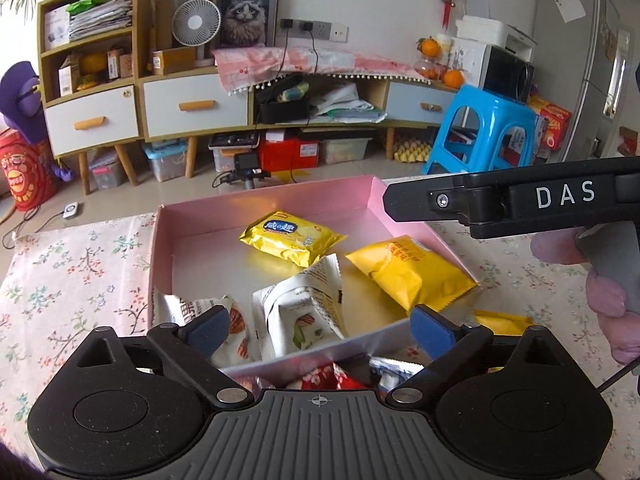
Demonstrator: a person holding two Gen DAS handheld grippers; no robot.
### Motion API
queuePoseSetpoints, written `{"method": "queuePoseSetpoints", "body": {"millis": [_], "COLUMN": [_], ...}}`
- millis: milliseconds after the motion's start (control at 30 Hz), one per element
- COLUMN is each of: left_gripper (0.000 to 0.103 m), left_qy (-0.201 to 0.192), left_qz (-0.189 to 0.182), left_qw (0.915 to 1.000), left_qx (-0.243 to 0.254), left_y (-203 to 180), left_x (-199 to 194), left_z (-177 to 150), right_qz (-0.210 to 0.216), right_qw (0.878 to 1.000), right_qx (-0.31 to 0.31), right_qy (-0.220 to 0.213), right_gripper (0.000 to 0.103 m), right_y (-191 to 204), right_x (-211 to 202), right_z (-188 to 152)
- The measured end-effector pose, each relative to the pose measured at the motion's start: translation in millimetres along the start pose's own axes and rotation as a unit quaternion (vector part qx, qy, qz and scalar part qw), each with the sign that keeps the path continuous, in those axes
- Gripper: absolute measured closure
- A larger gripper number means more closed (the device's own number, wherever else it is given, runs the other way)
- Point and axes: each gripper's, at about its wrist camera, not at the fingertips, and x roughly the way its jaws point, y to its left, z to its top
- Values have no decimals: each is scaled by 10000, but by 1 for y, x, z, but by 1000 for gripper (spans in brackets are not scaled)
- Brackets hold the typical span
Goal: Organize snacks
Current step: 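Withdraw from the box and grasp the orange-and-white biscuit packet with the right gripper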
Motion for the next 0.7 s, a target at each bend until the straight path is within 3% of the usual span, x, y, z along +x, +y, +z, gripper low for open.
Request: {"method": "queuePoseSetpoints", "body": {"millis": [333,700], "left_gripper": [2,2], "left_qy": [53,148], "left_qz": [89,410], "left_qw": [9998,9990], "left_qx": [159,92], "left_y": [-5,-2], "left_x": [-37,-61], "left_z": [-12,-49], "right_qz": [-181,-317], "right_qw": [9997,9989], "right_qx": [-137,-357], "right_qy": [106,33], "right_gripper": [8,9], "right_y": [15,36], "right_x": [-29,-56], "right_z": [-9,-32]}}
